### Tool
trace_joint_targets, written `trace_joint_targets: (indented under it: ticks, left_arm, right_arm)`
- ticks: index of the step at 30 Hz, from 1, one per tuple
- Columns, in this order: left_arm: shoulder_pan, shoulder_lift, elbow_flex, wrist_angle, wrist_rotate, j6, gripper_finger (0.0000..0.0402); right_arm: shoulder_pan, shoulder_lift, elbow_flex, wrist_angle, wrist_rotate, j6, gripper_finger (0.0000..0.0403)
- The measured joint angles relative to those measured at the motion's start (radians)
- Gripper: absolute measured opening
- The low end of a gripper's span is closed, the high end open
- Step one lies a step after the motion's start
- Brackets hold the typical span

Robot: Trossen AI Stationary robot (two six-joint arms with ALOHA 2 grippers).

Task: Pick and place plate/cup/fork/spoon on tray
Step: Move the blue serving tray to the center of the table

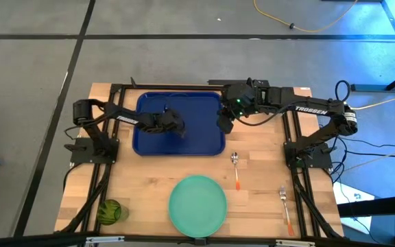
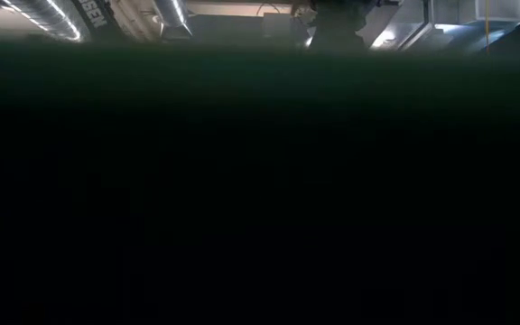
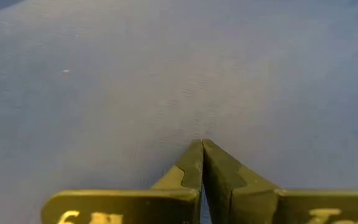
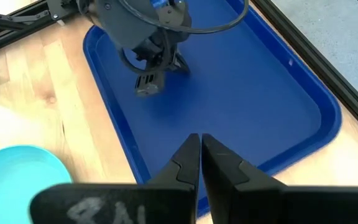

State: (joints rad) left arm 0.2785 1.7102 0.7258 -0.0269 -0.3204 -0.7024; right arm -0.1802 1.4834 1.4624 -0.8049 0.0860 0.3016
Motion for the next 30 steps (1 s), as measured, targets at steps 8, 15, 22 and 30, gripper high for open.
trace_joint_targets:
  ticks: [8, 15, 22, 30]
  left_arm:
    - [-0.047, 0.006, -0.003, 0.100, 0.063, -0.001, 0.0000]
    - [-0.109, 0.006, -0.003, 0.120, 0.085, -0.029, 0.0000]
    - [-0.162, 0.007, -0.004, 0.119, 0.079, -0.029, 0.0000]
    - [-0.198, 0.007, -0.004, 0.119, 0.079, -0.005, 0.0000]
  right_arm:
    - [0.000, 0.000, 0.000, 0.000, 0.000, 0.001, 0.0020]
    - [0.000, 0.000, 0.000, 0.000, 0.000, 0.000, 0.0020]
    - [0.000, 0.000, 0.000, 0.000, 0.000, -0.003, 0.0020]
    - [0.000, 0.000, 0.000, 0.000, 0.000, -0.020, 0.0020]
